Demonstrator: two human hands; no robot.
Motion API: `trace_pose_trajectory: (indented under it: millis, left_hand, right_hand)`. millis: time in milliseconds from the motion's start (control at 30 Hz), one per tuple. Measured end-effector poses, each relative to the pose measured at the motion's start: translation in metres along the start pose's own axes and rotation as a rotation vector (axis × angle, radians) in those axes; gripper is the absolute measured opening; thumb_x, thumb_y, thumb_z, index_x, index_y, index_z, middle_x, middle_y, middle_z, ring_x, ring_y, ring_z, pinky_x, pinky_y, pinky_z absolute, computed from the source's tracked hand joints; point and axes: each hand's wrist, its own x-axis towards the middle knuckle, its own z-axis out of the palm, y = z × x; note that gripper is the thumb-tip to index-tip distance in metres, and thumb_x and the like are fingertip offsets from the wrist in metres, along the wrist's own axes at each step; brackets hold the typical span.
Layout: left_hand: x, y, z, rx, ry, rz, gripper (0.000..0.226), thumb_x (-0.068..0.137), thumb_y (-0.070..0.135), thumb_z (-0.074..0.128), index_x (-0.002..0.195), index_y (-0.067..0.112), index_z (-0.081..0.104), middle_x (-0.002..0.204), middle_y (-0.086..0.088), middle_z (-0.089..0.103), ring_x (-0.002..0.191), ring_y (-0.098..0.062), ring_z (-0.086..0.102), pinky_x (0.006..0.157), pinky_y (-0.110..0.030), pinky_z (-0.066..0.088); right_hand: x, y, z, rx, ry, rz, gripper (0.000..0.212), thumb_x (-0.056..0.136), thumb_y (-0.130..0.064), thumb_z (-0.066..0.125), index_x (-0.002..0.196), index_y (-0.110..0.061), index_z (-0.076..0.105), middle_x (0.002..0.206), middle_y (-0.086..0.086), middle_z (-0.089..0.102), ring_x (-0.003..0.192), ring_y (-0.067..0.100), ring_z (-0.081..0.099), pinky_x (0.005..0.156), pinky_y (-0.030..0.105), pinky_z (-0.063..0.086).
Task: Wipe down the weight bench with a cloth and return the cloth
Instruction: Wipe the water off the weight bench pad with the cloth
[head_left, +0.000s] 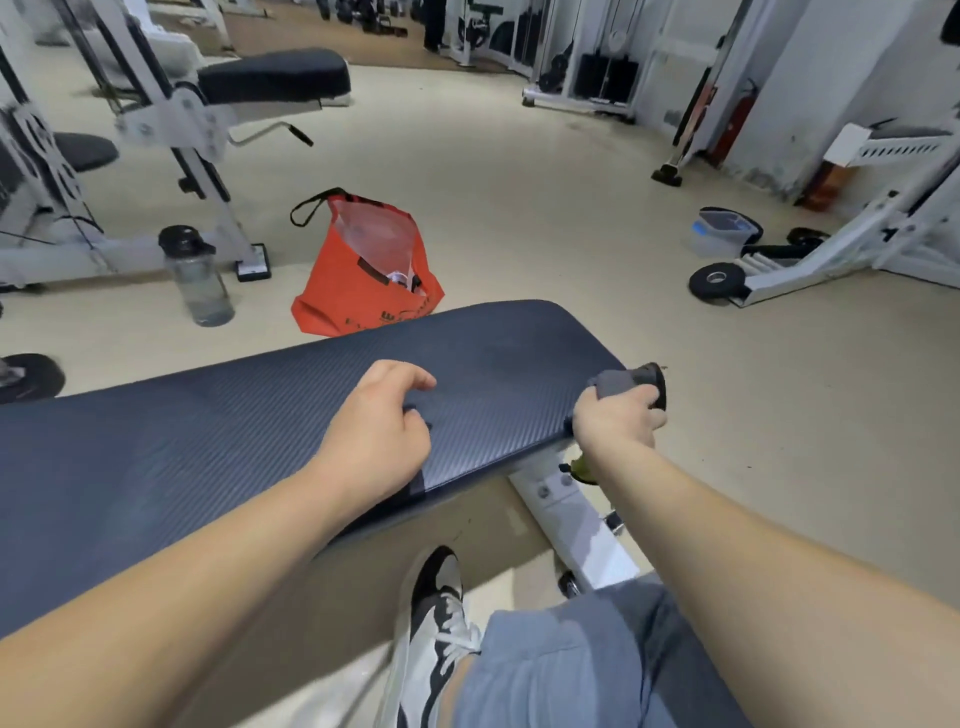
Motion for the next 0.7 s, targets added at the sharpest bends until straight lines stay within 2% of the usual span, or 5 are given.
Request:
trace_pose_trajectory:
  millis: [133, 267, 433, 567, 700]
  left_hand:
    - [-0.038, -0.009, -0.016, 0.063, 0.031, -0.010, 0.030, 0.092, 0.007, 0.051, 0.112, 0.024, 0.064, 0.112, 0.010, 0.055, 0.085, -0.002, 0.055, 0.085, -0.027, 0.045]
    - [-0.082, -0.030, -0.046, 0.143, -0.059, -0.035, 0.020, 0.091, 0.011, 0.056, 0.100, 0.027, 0.065, 0.092, 0.015, 0.062, 0.076, 0.002, 0.055, 0.074, -0.023, 0.041]
    - [-0.146, -0.065, -0.087, 0.195, -0.097, -0.327, 0.018, 0.088, 0.025, 0.061, 0.071, 0.020, 0.061, 0.062, 0.011, 0.063, 0.057, -0.006, 0.054, 0.057, -0.024, 0.044]
    - [-0.192, -0.091, -0.104, -0.072, -0.165, -0.625, 0.038, 0.080, 0.035, 0.072, 0.063, 0.005, 0.056, 0.055, -0.005, 0.057, 0.053, -0.014, 0.050, 0.058, -0.026, 0.044]
    - [-0.234, -0.101, -0.119, -0.402, -0.017, -0.788, 0.012, 0.066, 0.017, 0.061, 0.064, 0.009, 0.052, 0.059, -0.004, 0.051, 0.060, -0.017, 0.046, 0.065, -0.034, 0.045]
  right_hand:
    - [-0.067, 0.016, 0.014, 0.131, -0.100, 0.012, 0.059, 0.093, -0.039, 0.058, 0.136, -0.008, 0.032, 0.144, 0.021, 0.035, 0.125, 0.049, 0.050, 0.101, 0.049, 0.042]
    - [-0.152, 0.025, 0.029, 0.189, -0.226, -0.059, 0.044, 0.093, -0.036, 0.060, 0.119, -0.011, 0.036, 0.138, 0.019, 0.037, 0.120, 0.047, 0.051, 0.096, 0.045, 0.041]
    - [-0.248, 0.033, 0.056, 0.247, -0.446, -0.089, 0.041, 0.088, -0.037, 0.065, 0.105, -0.017, 0.034, 0.116, 0.006, 0.031, 0.106, 0.044, 0.055, 0.094, 0.050, 0.047]
    - [-0.308, 0.035, 0.071, 0.234, -0.605, -0.106, 0.037, 0.090, -0.036, 0.063, 0.104, -0.018, 0.034, 0.114, 0.004, 0.032, 0.110, 0.041, 0.054, 0.093, 0.041, 0.044]
    - [-0.376, 0.034, 0.089, 0.195, -0.860, -0.147, 0.033, 0.092, -0.032, 0.058, 0.114, -0.013, 0.041, 0.129, 0.013, 0.047, 0.107, 0.034, 0.055, 0.091, 0.035, 0.044]
